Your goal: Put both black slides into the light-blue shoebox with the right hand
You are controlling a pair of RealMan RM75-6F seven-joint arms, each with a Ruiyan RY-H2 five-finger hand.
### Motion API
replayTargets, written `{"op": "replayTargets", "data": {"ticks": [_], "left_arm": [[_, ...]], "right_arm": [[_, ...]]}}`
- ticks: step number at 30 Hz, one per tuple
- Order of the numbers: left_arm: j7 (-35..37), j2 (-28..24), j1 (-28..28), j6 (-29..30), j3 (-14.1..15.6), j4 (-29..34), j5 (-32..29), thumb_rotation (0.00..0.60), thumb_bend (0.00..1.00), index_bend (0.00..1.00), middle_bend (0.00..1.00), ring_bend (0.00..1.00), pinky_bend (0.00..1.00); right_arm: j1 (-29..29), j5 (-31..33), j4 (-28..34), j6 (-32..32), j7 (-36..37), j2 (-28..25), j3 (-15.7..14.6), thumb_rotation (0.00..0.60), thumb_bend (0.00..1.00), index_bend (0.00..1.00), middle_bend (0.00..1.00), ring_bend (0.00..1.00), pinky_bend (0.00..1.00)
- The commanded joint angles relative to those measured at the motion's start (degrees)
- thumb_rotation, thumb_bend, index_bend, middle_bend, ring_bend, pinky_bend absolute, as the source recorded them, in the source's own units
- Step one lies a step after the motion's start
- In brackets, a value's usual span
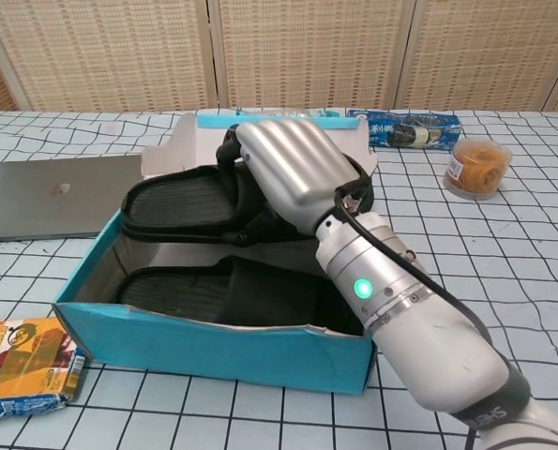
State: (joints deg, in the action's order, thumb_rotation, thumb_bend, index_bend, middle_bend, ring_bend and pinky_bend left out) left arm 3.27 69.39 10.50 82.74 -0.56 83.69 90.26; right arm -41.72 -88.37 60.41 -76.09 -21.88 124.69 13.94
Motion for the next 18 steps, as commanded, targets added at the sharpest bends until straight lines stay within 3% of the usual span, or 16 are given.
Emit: {"op": "replayTargets", "data": {"ticks": [1,14,18], "left_arm": [[0.0,0.0,0.0,0.1,0.0,0.1,0.1,0.6,0.46,0.39,0.32,0.38,0.6],[0.0,0.0,0.0,0.0,0.0,0.0,-0.1,0.6,0.45,0.39,0.32,0.38,0.6],[-0.3,0.0,0.0,0.2,0.0,-0.1,0.2,0.6,0.46,0.39,0.32,0.38,0.6]], "right_arm": [[0.5,1.5,2.2,1.1,-3.1,0.2,-0.2,0.6,0.12,0.68,0.69,0.67,0.67],[4.5,4.6,1.5,3.4,-6.5,-0.3,-3.9,0.6,0.14,0.67,0.69,0.66,0.67],[4.8,5.3,0.7,5.3,-3.9,-1.2,-4.3,0.6,0.13,0.55,0.67,0.58,0.64]]}}
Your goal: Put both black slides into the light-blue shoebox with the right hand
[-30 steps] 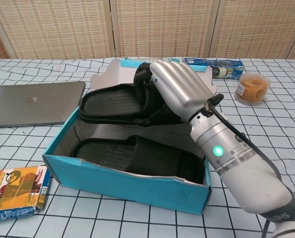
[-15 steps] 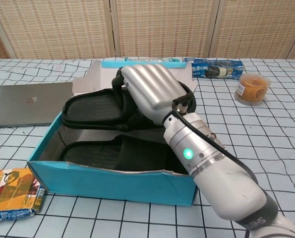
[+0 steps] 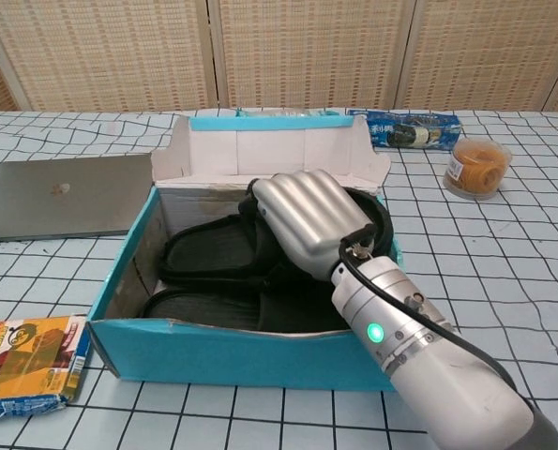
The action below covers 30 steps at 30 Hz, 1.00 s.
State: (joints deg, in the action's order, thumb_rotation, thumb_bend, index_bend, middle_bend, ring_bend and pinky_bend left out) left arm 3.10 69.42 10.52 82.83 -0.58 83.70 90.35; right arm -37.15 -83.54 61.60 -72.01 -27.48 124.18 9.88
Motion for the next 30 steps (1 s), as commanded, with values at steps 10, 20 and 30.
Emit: {"op": "replayTargets", "data": {"ticks": [10,20,30], "left_arm": [[-0.6,0.3,0.2,-0.8,0.2,-0.3,-0.2,0.6,0.46,0.39,0.32,0.38,0.6],[-1.0,0.3,0.2,-0.9,0.2,-0.1,-0.3,0.6,0.46,0.39,0.32,0.38,0.6],[-1.7,0.6,0.3,-1.1,0.3,-0.3,-0.4,0.6,0.45,0.39,0.32,0.38,0.6]], "right_arm": [[-0.4,0.1,2.5,2.7,8.5,-5.1,1.5,0.6,0.08,0.1,0.2,0.03,0.29],[1.8,0.9,19.2,3.3,12.6,-17.8,2.0,0.6,0.06,0.0,0.04,0.0,0.08],[3.1,10.1,31.4,10.3,13.1,-30.6,3.1,0.6,0.04,0.0,0.0,0.0,0.02]]}}
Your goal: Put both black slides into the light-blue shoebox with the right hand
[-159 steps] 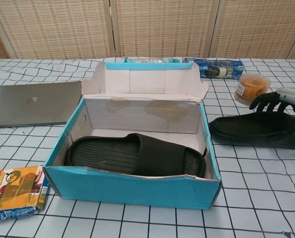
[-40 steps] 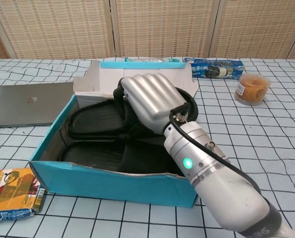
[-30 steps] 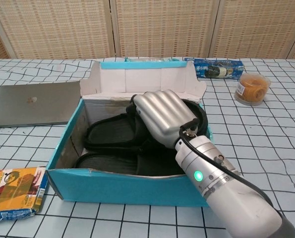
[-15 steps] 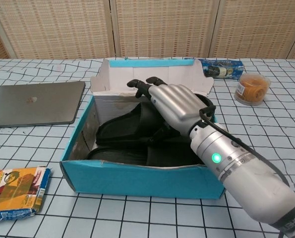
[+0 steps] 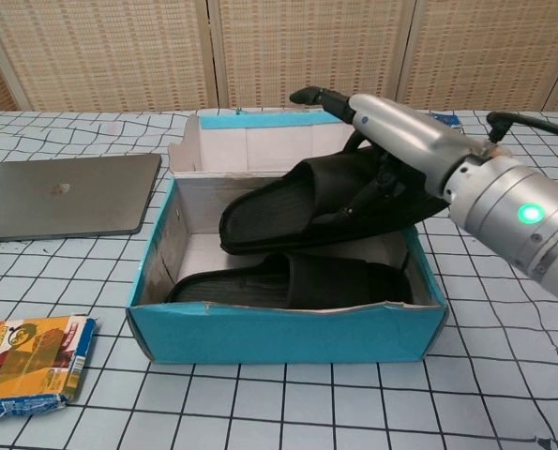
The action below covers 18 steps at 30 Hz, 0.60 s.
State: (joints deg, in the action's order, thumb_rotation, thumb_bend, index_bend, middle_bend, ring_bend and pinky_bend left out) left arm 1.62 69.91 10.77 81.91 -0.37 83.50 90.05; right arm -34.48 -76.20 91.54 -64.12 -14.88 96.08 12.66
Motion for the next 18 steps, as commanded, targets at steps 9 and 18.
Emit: {"op": "replayTargets", "data": {"ticks": [9,18], "left_arm": [[-0.7,0.3,0.2,-0.8,0.3,0.0,0.0,0.6,0.45,0.39,0.32,0.38,0.6],[0.0,0.1,0.1,-0.4,0.2,0.1,-0.1,0.6,0.46,0.39,0.33,0.38,0.6]], "right_arm": [[-0.4,2.0,-1.8,5.5,8.2,-1.3,-1.3,0.6,0.03,0.0,0.0,0.0,0.01],[-0.6,-0.4,-5.6,2.6,11.3,4.2,-1.8,0.6,0.03,0.0,0.0,0.0,0.03]]}}
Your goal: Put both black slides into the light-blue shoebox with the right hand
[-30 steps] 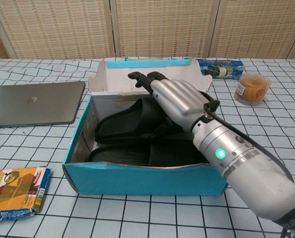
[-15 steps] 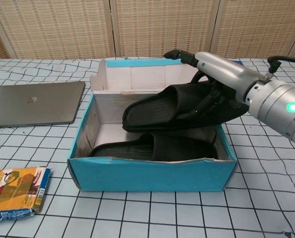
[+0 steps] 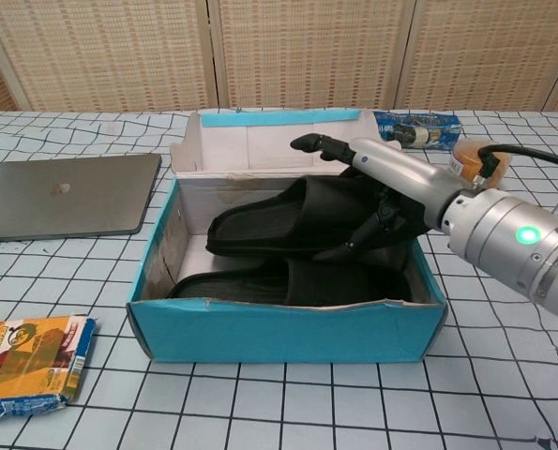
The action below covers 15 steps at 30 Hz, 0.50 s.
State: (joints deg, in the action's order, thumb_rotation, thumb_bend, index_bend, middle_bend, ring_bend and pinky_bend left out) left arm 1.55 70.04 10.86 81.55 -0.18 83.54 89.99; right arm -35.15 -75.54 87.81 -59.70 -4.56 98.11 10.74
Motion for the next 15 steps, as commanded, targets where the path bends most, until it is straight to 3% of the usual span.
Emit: {"op": "replayTargets", "data": {"ticks": [1,10,15], "left_arm": [[0.0,-0.1,0.0,0.0,0.0,0.1,0.0,0.6,0.46,0.39,0.33,0.38,0.6],[0.1,-0.1,0.0,0.2,0.0,0.0,0.3,0.6,0.46,0.39,0.33,0.38,0.6],[0.5,-0.2,-0.1,0.3,-0.1,0.1,0.1,0.6,0.45,0.39,0.33,0.38,0.6]], "right_arm": [[0.0,-1.2,-2.6,-2.1,1.3,3.1,0.1,0.6,0.03,0.0,0.0,0.0,0.04],[-1.1,-4.6,-13.2,-5.5,3.7,10.8,0.0,0.6,0.03,0.0,0.02,0.0,0.06],[-1.4,-8.3,-20.2,-8.0,8.0,13.3,-1.3,0.6,0.03,0.0,0.01,0.0,0.01]]}}
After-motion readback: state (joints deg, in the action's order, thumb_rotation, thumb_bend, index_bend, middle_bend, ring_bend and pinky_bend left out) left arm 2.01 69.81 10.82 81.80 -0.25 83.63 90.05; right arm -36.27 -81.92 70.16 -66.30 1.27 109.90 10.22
